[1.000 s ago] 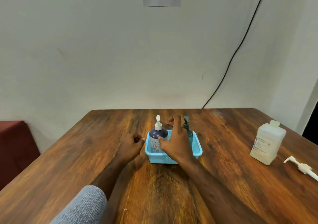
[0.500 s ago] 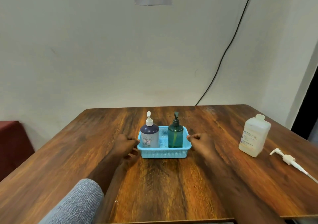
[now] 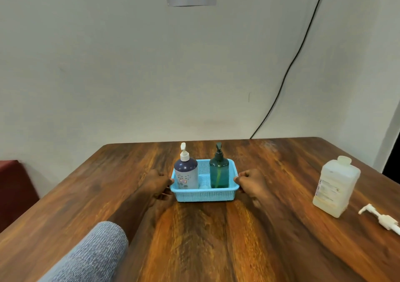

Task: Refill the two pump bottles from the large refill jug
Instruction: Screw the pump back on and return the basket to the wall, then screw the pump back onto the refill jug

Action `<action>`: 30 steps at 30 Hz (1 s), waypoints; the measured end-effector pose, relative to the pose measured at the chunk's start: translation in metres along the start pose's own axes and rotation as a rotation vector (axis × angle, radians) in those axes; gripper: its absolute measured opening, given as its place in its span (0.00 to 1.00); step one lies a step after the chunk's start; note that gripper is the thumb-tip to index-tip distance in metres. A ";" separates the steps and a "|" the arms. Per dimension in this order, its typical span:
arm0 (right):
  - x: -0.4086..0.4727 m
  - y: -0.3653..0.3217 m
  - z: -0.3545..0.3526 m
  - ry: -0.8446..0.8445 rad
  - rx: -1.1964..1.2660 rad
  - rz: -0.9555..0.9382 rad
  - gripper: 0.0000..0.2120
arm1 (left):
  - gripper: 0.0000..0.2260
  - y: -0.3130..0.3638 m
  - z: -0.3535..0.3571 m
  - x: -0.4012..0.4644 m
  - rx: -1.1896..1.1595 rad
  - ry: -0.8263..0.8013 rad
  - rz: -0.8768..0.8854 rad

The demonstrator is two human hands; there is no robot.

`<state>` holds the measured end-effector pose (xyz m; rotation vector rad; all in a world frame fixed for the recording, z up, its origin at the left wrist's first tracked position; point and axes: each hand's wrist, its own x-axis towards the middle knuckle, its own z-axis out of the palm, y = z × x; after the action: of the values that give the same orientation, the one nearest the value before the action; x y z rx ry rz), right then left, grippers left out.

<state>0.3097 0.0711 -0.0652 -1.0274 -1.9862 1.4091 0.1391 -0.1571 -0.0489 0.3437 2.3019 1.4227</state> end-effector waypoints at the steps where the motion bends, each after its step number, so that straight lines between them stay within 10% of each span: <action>1: 0.011 -0.005 0.002 -0.002 -0.008 -0.007 0.04 | 0.09 0.004 0.000 0.010 0.014 -0.005 0.006; 30: 0.253 -0.030 0.070 0.012 0.151 0.051 0.08 | 0.10 0.070 0.045 0.247 -0.116 0.115 0.012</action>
<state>0.0977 0.2290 -0.0687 -1.0230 -1.8260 1.5502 -0.0588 0.0119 -0.0567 0.2469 2.2971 1.6124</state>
